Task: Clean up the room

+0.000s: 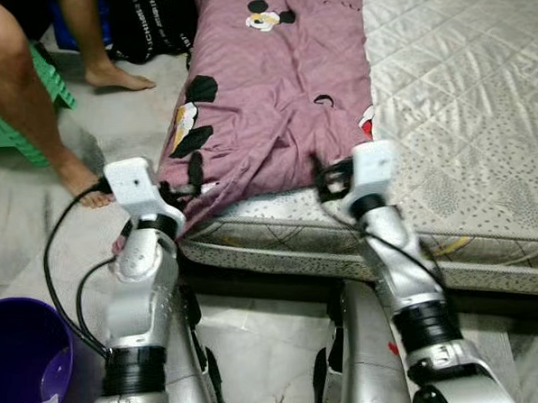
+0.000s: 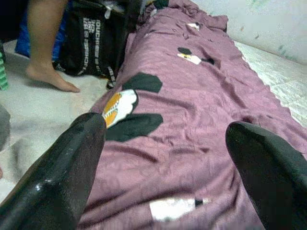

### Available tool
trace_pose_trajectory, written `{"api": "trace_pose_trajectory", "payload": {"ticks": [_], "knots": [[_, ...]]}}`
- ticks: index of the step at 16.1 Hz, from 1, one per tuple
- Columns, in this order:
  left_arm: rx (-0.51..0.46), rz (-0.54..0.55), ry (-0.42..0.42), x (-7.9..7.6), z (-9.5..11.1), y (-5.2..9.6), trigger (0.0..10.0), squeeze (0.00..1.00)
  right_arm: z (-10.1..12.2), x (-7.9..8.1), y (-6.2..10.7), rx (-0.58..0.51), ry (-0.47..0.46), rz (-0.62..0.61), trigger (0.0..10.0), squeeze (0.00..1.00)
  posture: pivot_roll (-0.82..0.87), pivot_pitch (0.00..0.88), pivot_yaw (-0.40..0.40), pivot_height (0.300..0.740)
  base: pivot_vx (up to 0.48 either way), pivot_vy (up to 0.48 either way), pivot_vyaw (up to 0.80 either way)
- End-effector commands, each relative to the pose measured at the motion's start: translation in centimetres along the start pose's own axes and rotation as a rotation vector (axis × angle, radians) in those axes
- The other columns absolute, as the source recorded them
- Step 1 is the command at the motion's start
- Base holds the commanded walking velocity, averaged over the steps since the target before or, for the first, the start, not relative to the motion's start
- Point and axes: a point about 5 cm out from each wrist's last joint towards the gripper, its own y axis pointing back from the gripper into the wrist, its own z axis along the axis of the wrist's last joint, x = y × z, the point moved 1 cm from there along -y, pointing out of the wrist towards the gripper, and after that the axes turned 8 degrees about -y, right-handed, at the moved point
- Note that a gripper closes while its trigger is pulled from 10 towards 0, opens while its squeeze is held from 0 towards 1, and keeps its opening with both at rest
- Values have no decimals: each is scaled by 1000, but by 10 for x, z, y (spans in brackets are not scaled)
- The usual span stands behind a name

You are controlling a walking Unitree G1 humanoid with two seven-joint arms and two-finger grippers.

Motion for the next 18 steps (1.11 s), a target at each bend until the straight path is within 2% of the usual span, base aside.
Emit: {"api": "trace_pose_trajectory", "payload": {"ticks": [1, 4, 6, 8, 10, 14, 15, 16, 17, 18], "knots": [[16, -15, 3, -1, -1, 4, 10000, 0, -2, 3, -4, 7, -15, 19, 10000, 0, 24, 225, -15, 526, 0, 0, 0], [35, -16, -3, 1, -2, 10, 10000, 0, -5, 27, -17, 35, -64, 108, 10000, 0, 55, 242, -6, 526, 0, 0, 0], [42, -15, -9, 2, 0, 13, 10000, 0, -13, 56, -27, 113, -125, 220, 10000, 0, 84, 250, 0, 526, 0, 0, 0], [47, -19, -19, 1, 4, 18, 10000, 0, -15, 79, -36, 147, -125, 240, 10000, 0, 141, 265, 12, 526, 0, 0, 0], [55, -22, -26, 2, 7, 25, 10000, 0, -11, 86, -42, 145, -167, 196, 10000, 0, 185, 282, 20, 526, 0, 0, 0], [96, -11, -36, 4, 5, 43, 10000, 0, -4, 86, -50, 123, -195, 90, 10000, 0, 217, 311, 18, 526, 0, 0, 0], [104, -10, -35, 3, 4, 46, 10000, 0, -6, 84, -51, 144, -184, 54, 3451, 0, 223, 316, 17, 526, 0, 0, 0], [111, -9, -33, 2, 3, 47, 10000, 0, -8, 83, -52, 160, -169, 32, 3451, 0, 223, 317, 17, 526, 0, 0, 0], [120, -10, -31, 1, 3, 49, 10000, 0, -10, 83, -52, 171, -186, 9, 0, 0, 223, 318, 16, 526, 0, 0, 0], [126, -12, -31, 0, 3, 50, 10000, 0, -13, 79, -51, 191, -178, -31, 0, 0, 222, 319, 15, 526, 0, 0, 0]]}}
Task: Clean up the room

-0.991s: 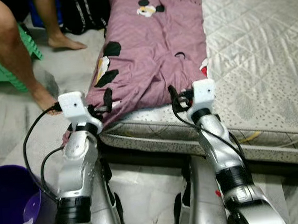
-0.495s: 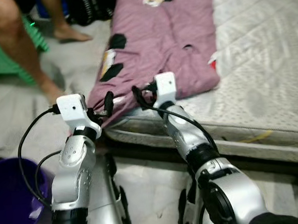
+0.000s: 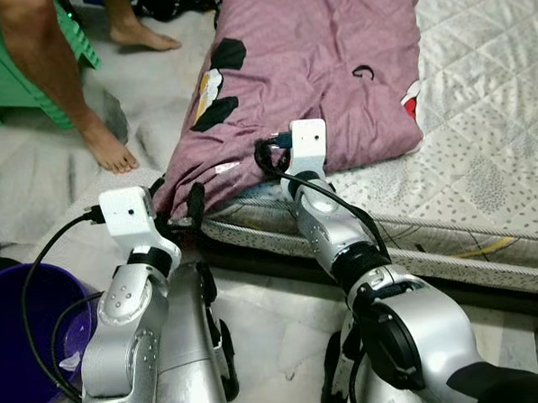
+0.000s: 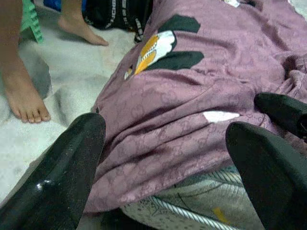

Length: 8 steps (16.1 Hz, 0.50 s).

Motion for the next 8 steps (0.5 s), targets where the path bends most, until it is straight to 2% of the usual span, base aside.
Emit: {"api": "trace_pose_trajectory", "payload": {"ticks": [1, 3, 4, 7, 8], "knots": [[17, 9, -8, 1, -2, 4, 10000, 0, -10, 4, 2, 50, -13, -30, 0, 0, 219, 318, 15, 526, 0, 0, 0], [26, 8, -6, 1, -2, 3, 10000, 0, -17, -17, 4, 77, -50, -118, 0, 0, 209, 311, 14, 526, 0, 0, 0], [27, 9, -5, 1, -2, 2, 10000, 0, -22, -37, 7, 99, -71, -182, 0, 0, 198, 300, 12, 526, 0, 0, 0], [24, 12, 4, 1, -1, -2, 10000, 0, -32, -78, 18, 124, -92, -254, 0, 0, 168, 280, 7, 526, 0, 0, 0], [23, 13, 6, 1, -2, -3, 10000, 0, -34, -86, 22, 130, -92, -264, 0, 0, 157, 274, 5, 526, 0, 0, 0]]}}
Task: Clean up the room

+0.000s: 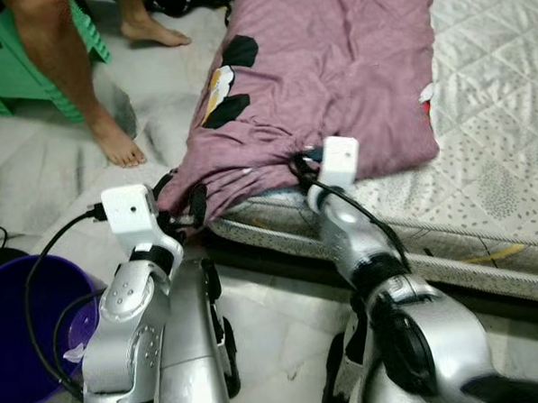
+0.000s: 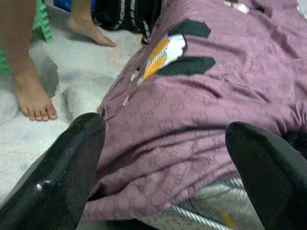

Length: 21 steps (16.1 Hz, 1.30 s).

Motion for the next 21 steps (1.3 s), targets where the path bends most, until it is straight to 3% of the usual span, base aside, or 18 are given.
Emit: {"api": "trace_pose_trajectory", "payload": {"ticks": [1, 3, 5, 7, 8, 9, 11, 13, 14, 15, 16, 17, 19, 21], "knots": [[33, 20, 1, 4, -8, 1, 10000, 0, -23, -51, 14, 103, -22, -130, 0, 0, 141, 264, 5, 526, 0, 0, 0], [34, 13, 5, 3, -10, -2, 10000, 0, -27, -78, 34, 127, -15, -170, 0, 0, 119, 251, 7, 526, 0, 0, 0], [35, 2, 10, 3, -12, -6, 10000, 0, -29, -103, 67, 163, 9, -198, 0, 0, 77, 227, 16, 526, 0, 0, 0], [35, -17, 7, 1, -13, -10, 10000, 0, -30, -112, 100, 195, 34, -181, 0, 0, 51, 210, 20, 526, 0, 0, 0], [35, -21, 6, 1, -13, -10, 10000, 0, -29, -112, 109, 206, 41, -173, 0, 0, 46, 207, 21, 526, 0, 0, 0], [35, -35, 4, 0, -14, -13, 10000, 0, -32, -120, 137, 261, 69, -160, 0, 0, 24, 190, 23, 526, 0, 0, 0], [34, -48, 4, -1, -16, -17, 10000, 0, -41, -131, 167, 370, 131, -168, 0, 0, 5, 171, 24, 526, 0, 0, 0], [29, -56, 2, -2, -16, -20, 10000, 0, -42, -142, 177, 425, 212, -215, 0, 0, -6, 156, 23, 526, 0, 0, 0], [26, -56, 3, -2, -15, -21, 10000, 0, -38, -149, 176, 415, 266, -251, 1725, 0, -9, 150, 24, 526, 0, 0, 0], [21, -58, 4, -2, -15, -24, 10000, 0, -24, -158, 170, 360, 308, -320, 9529, 0, -13, 142, 24, 526, 0, 0, 0], [16, -57, 5, -2, -14, -25, 10000, 0, -10, -161, 161, 285, 316, -351, 10000, 698, -15, 136, 24, 526, 0, 0, 0], [4, -56, 7, -1, -13, -27, 10000, 0, 14, -158, 145, 166, 315, -352, 10000, 1000, -16, 127, 24, 526, 0, 0, 0], [-13, -45, 15, 0, -10, -29, 10000, 0, 56, -142, 112, -48, 285, -316, 10000, 1000, -9, 118, 25, 526, 0, 0, 0], [-24, -40, 19, 1, -8, -31, 10000, 0, 87, -122, 83, -189, 264, -257, 10000, 1000, 3, 109, 25, 526, 0, 0, 0]]}}
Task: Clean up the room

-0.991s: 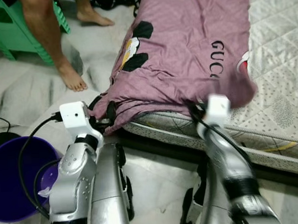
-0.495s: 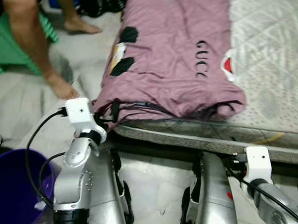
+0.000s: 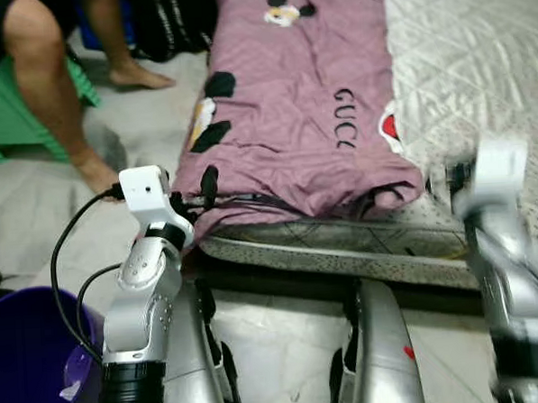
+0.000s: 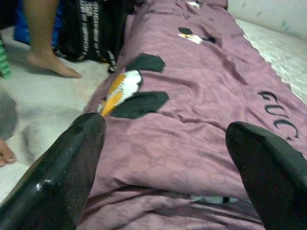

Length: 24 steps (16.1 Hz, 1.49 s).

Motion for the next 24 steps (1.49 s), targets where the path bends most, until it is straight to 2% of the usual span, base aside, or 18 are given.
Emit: {"api": "trace_pose_trajectory", "payload": {"ticks": [1, 2, 3, 4, 5, 6, 7, 8, 9, 10, 14, 15, 17, 18, 21, 23, 24], "knots": [[1, 10, 2, 4, -1, 1, 10000, 0, -9, 2, -4, 20, -28, -12, 10000, 1000, 8, 105, 27, 526, 0, 0, 0], [-1, 12, 2, 5, -1, 1, 10000, 0, -3, 18, -13, 8, -73, 36, 10000, 1000, 13, 104, 25, 526, 0, 0, 0], [-6, 13, 0, 5, 0, 1, 10000, 0, -4, 45, -20, 41, -133, 139, 10000, 1000, 17, 101, 25, 526, 0, 0, 0], [-9, 13, 0, 4, 0, 1, 10000, 0, -13, 63, -21, 98, -127, 221, 10000, 1000, 24, 100, 21, 526, 0, 0, 0], [-12, 12, -2, 4, 1, 0, 10000, 0, -24, 73, -18, 157, -107, 285, 10000, 1000, 30, 99, 17, 526, 0, 0, 0], [-15, 14, -5, 5, 1, 0, 10000, 0, -51, 78, -11, 266, -95, 330, 10000, 1000, 33, 99, 14, 526, 0, 0, 0], [-17, 16, -6, 6, 1, 1, 10000, 0, -72, 71, -6, 347, -96, 314, 10000, 1000, 34, 99, 7, 526, 0, 0, 0], [-15, 29, -9, 9, -1, 2, 10000, 0, -100, 52, 2, 467, -131, 223, 10000, 1000, 35, 100, 6, 526, 0, 0, 0], [-14, 32, -10, 10, -1, 3, 10000, 0, -109, 42, 5, 500, -140, 192, 10000, 1000, 35, 99, 5, 526, 0, 0, 0], [-10, 35, -10, 11, -3, 4, 10000, 0, -119, 29, 11, 526, -103, 165, 10000, 1000, 35, 99, 5, 526, 0, 0, 0], [-3, 41, -17, 14, -5, 3, 10000, 0, -137, 5, 27, 579, -53, 135, 10000, 1000, 24, 91, 10, 526, 0, 0, 0], [-5, 40, -20, 14, -4, 3, 10000, 0, -137, 2, 28, 570, -43, 124, 10000, 1000, 24, 86, 12, 526, 0, 0, 0], [-10, 40, -24, 15, -3, 3, 10000, 0, -125, -1, 25, 471, -34, 84, 10000, 1000, 23, 77, 15, 526, 0, 0, 0], [-29, 53, -35, 19, 1, 5, 10000, 0, -85, 6, 14, 217, -47, 70, 10000, 1000, 21, 65, 18, 526, 0, 0, 0], [-71, 97, -43, 26, 9, 8, 10000, 0, -39, 28, 5, -16, -44, 119, 10000, 1000, 20, 51, 21, 526, 0, 0, 0], [-99, 146, -54, 34, 14, 11, 10000, 0, -12, 56, 0, -123, -72, 188, 10000, 1000, 25, 26, 19, 526, 0, 0, 0], [-98, 161, -60, 37, 12, 11, 10000, 0, -4, 76, 0, -157, -116, 259, 10000, 0, 30, 7, 15, 526, 0, 0, 0]]}}
